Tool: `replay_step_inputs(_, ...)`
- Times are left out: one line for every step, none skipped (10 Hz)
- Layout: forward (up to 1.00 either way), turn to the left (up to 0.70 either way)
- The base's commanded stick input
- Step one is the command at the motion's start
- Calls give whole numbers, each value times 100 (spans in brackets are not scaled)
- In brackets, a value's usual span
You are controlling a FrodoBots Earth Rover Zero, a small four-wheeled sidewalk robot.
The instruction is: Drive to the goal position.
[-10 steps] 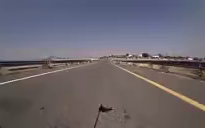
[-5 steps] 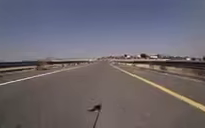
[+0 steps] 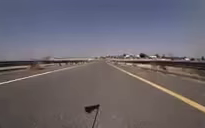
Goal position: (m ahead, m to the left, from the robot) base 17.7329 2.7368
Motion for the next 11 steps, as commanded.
replay_step_inputs(100,-1)
replay_step_inputs(100,-1)
replay_step_inputs(100,-1)
replay_step_inputs(100,-1)
replay_step_inputs(100,-1)
replay_step_inputs(100,-1)
replay_step_inputs(100,-1)
replay_step_inputs(100,-1)
replay_step_inputs(100,-1)
replay_step_inputs(100,-1)
replay_step_inputs(100,-1)
